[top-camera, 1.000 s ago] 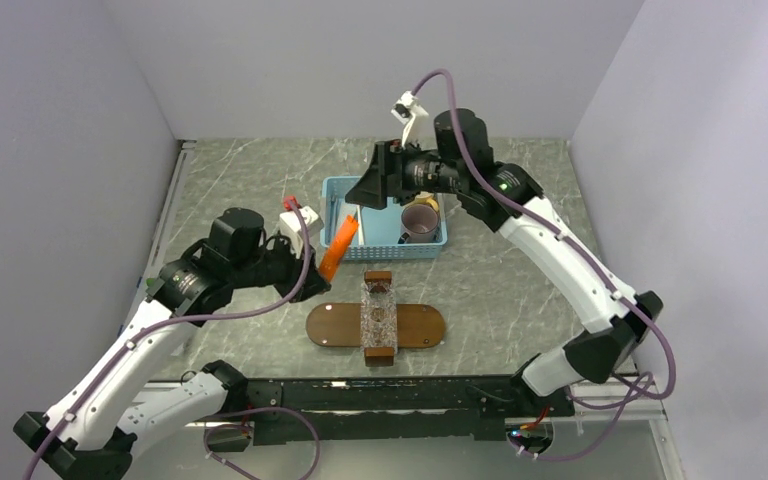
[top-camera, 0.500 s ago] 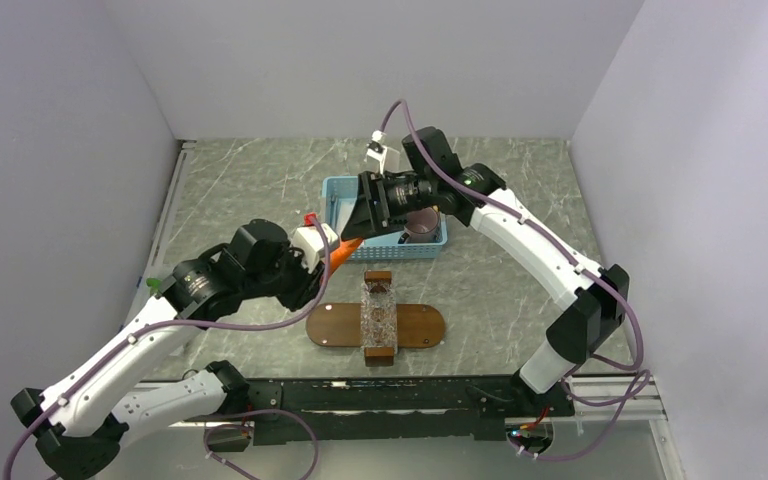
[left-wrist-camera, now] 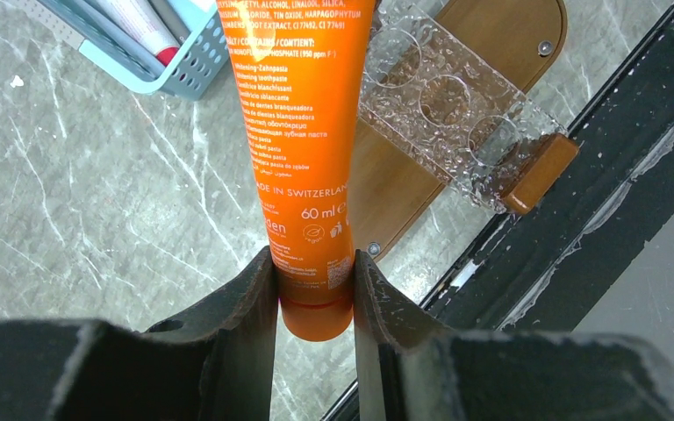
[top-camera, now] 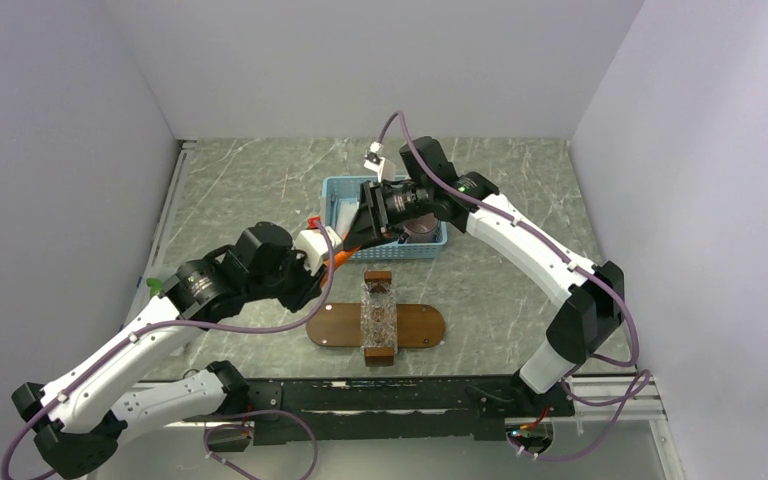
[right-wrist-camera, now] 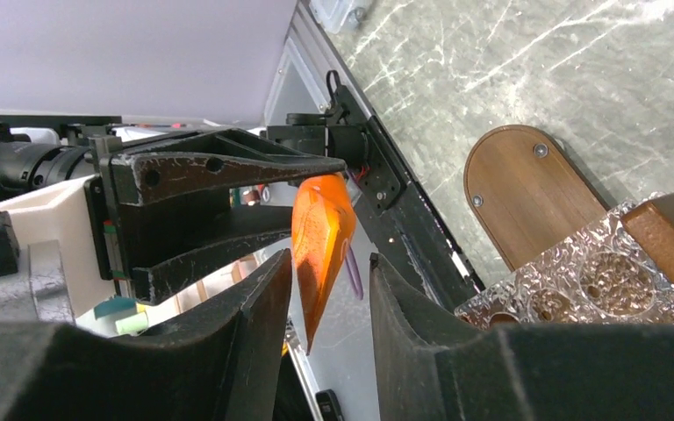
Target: Prepare toiletry sets of a toothbrush and toothpaste on the tray
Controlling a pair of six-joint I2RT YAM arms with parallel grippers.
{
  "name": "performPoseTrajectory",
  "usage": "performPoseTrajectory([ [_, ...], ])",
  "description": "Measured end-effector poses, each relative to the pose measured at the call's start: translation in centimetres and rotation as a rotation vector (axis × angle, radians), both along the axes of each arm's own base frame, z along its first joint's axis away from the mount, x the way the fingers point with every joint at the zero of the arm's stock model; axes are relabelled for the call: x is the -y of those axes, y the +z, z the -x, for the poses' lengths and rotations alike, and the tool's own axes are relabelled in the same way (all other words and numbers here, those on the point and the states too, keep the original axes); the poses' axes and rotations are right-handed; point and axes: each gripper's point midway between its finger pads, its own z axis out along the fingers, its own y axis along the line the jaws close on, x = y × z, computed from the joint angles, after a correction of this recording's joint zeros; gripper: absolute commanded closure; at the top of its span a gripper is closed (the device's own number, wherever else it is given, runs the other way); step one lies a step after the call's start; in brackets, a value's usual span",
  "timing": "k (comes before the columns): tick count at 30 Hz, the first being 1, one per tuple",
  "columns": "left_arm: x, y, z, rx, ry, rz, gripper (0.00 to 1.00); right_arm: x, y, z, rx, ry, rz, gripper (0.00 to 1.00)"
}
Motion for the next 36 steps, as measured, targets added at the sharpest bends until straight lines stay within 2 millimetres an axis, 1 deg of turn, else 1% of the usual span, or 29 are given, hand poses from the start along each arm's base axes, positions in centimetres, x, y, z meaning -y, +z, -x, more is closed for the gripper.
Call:
performPoseTrajectory([
  [7,-0.1,-0.2,0.2,-0.007,-0.005,-0.007,1.0,-0.4,0.6,-0.3,-0.001,-0.014,-0.025,0.7],
  [9,-0.1,-0.2,0.3,-0.008,-0.006,-0.008,1.0,-0.5,0.7,-0.4,-0.003,-0.016,-0.027,0.74],
  [15,0.0,-0.2,0.3,-0.008,-0.008,-0.007,1.0,-0.7,0.4,-0.3,-0.013,-0.013,-0.022,0.76],
  [19,0.0,-0.1,0.4,-0.007,-0.009,-0.004,1.0,-1.1,-0.2,-0.1,-0.025,-0.004,-0.012,0.79],
  [22,-0.1,-0.1,0.4,-0.007,-0.009,-0.003,1.0,-1.2,-0.3,0.0,-0.026,-0.001,-0.011,0.88],
  [23,-0.1,-0.1,0.4,-0.006,-0.009,-0.002,1.0,-1.2,-0.3,0.0,-0.027,-0.001,-0.011,0.93],
  [24,-0.1,0.0,0.4,-0.005,-0.009,-0.002,1.0,-1.2,-0.3,0.0,-0.03,-0.002,-0.011,1.0],
  [29,-0.1,0.1,0.4,-0.001,-0.006,0.0,1.0,-1.2,-0.2,0.0,-0.037,-0.007,-0.011,1.0],
  [30,-0.2,0.1,0.4,0.0,-0.005,0.0,0.94,-1.2,-0.2,0.0,-0.037,-0.007,-0.012,1.0],
  [31,-0.2,0.1,0.4,0.001,-0.003,-0.001,0.83,-1.2,-0.2,-0.1,-0.035,-0.008,-0.014,1.0],
  [32,-0.2,0.1,0.3,0.003,-0.002,0.0,0.67,-1.2,-0.1,-0.1,-0.033,-0.008,-0.015,1.0],
  [33,-0.2,0.1,0.3,0.004,-0.001,0.0,0.56,-1.2,-0.1,-0.1,-0.032,-0.008,-0.015,1.0],
  [34,-0.2,0.1,0.3,0.006,-0.001,0.001,0.48,-1.2,-0.1,-0.1,-0.032,-0.008,-0.015,1.0],
  [36,-0.2,0.2,0.3,0.015,0.0,0.013,0.41,-1.2,-0.2,-0.1,-0.027,-0.009,-0.012,1.0],
])
